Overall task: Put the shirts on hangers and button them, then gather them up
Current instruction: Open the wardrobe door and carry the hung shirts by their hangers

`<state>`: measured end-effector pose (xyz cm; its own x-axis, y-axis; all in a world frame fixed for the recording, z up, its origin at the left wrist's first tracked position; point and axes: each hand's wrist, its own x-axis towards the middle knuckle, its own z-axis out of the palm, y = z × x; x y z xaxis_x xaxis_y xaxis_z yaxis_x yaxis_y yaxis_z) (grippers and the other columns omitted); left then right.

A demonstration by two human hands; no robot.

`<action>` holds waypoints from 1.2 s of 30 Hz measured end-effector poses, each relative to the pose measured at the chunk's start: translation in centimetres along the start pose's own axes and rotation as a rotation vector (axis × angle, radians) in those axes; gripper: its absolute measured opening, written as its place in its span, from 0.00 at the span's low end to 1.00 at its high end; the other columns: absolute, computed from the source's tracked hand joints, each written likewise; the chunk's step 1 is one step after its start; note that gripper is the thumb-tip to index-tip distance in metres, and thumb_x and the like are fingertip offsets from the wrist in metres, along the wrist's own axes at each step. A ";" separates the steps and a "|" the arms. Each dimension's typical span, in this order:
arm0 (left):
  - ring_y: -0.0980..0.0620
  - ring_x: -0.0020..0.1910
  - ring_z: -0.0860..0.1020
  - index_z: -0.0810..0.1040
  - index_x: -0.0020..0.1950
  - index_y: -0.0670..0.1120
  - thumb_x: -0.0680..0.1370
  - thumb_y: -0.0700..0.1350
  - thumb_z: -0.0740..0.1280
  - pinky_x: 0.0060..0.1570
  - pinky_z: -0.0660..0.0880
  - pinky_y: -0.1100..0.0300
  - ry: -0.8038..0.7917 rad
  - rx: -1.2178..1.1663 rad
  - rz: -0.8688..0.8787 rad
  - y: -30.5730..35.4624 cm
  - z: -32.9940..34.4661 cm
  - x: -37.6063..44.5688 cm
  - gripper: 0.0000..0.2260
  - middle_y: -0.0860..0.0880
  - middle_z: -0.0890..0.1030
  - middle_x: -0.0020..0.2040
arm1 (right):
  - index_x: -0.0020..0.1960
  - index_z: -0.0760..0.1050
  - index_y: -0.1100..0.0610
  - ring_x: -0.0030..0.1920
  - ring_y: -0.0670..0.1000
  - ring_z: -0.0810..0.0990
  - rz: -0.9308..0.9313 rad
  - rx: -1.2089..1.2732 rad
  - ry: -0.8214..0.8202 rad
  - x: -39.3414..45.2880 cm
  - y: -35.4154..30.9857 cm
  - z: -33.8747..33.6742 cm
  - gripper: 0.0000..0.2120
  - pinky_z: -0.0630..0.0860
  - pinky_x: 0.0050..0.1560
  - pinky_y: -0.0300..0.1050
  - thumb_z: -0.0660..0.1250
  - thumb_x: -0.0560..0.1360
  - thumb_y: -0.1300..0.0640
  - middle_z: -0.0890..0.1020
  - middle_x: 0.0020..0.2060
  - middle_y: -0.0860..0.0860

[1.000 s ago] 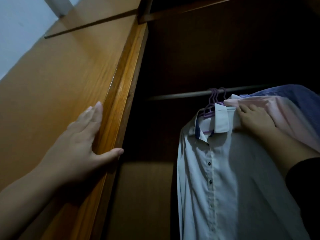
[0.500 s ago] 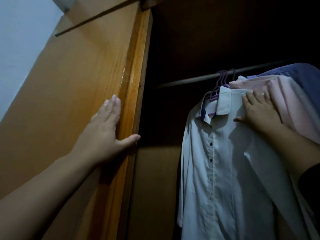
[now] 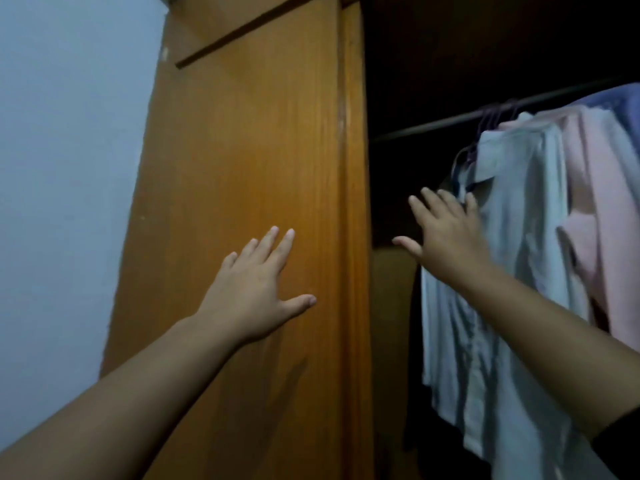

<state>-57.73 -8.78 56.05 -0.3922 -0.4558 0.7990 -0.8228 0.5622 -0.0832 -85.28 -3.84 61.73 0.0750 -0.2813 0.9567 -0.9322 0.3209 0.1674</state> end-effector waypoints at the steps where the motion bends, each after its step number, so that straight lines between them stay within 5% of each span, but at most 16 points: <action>1: 0.50 0.78 0.45 0.35 0.77 0.56 0.73 0.70 0.56 0.75 0.48 0.50 -0.024 0.013 -0.020 -0.9 -0.5 -1.6 0.42 0.52 0.40 0.79 | 0.75 0.59 0.55 0.74 0.57 0.58 -0.023 0.041 -0.017 -1.1 -2.9 -0.7 0.35 0.47 0.72 0.60 0.59 0.75 0.38 0.61 0.74 0.56; 10: 0.53 0.77 0.52 0.40 0.78 0.56 0.74 0.71 0.56 0.76 0.49 0.51 -0.182 0.199 -0.236 -11.3 -6.2 -17.0 0.41 0.54 0.51 0.79 | 0.76 0.49 0.46 0.77 0.51 0.46 -0.206 0.459 -0.314 -10.5 -25.7 -4.7 0.33 0.39 0.74 0.56 0.51 0.76 0.34 0.51 0.77 0.49; 15: 0.57 0.76 0.51 0.41 0.78 0.56 0.62 0.74 0.40 0.74 0.45 0.54 -0.309 0.346 -0.416 -16.5 -9.8 -26.2 0.46 0.55 0.51 0.79 | 0.76 0.51 0.46 0.76 0.50 0.47 -0.370 0.709 -0.435 -14.1 -36.4 -5.7 0.33 0.38 0.73 0.55 0.52 0.76 0.33 0.52 0.77 0.48; 21: 0.57 0.77 0.49 0.41 0.78 0.56 0.61 0.74 0.39 0.74 0.44 0.55 -0.420 0.503 -0.703 -20.9 -14.5 -37.2 0.47 0.55 0.50 0.79 | 0.74 0.60 0.49 0.74 0.53 0.56 -0.581 1.044 -0.457 -18.0 -48.7 -8.9 0.37 0.44 0.73 0.56 0.47 0.70 0.32 0.61 0.75 0.51; 25: 0.56 0.77 0.48 0.41 0.78 0.56 0.74 0.70 0.55 0.74 0.43 0.55 -0.497 0.607 -0.888 -21.9 -18.3 -44.5 0.40 0.54 0.49 0.79 | 0.70 0.68 0.52 0.71 0.56 0.64 -0.692 1.231 -0.445 -21.0 -56.1 -12.0 0.39 0.51 0.72 0.59 0.46 0.68 0.31 0.68 0.71 0.54; 29: 0.55 0.77 0.51 0.42 0.78 0.56 0.69 0.74 0.49 0.74 0.46 0.54 -0.529 0.693 -1.085 -21.2 -22.2 -51.7 0.43 0.53 0.51 0.79 | 0.75 0.58 0.49 0.75 0.52 0.53 -0.851 1.354 -0.481 -24.2 -61.8 -16.0 0.38 0.42 0.73 0.55 0.47 0.71 0.29 0.58 0.75 0.50; 31: 0.54 0.77 0.53 0.44 0.78 0.55 0.71 0.73 0.52 0.74 0.47 0.53 -0.527 0.703 -1.199 -20.1 -24.3 -55.0 0.42 0.52 0.52 0.79 | 0.75 0.57 0.49 0.75 0.51 0.52 -0.927 1.408 -0.498 -25.9 -64.1 -18.5 0.34 0.41 0.73 0.54 0.54 0.75 0.33 0.57 0.76 0.50; 36: 0.54 0.76 0.55 0.47 0.78 0.55 0.60 0.75 0.43 0.73 0.51 0.53 -0.496 0.773 -1.409 -17.3 -29.2 -62.8 0.49 0.52 0.55 0.78 | 0.75 0.56 0.49 0.75 0.51 0.51 -1.120 1.509 -0.506 -30.3 -68.7 -26.1 0.33 0.42 0.74 0.54 0.55 0.76 0.35 0.56 0.76 0.49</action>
<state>-6.84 30.21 24.71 0.8155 -0.5164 0.2612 -0.5567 -0.8233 0.1106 -14.23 6.26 27.49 0.9205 -0.0551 0.3869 -0.0523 -0.9985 -0.0178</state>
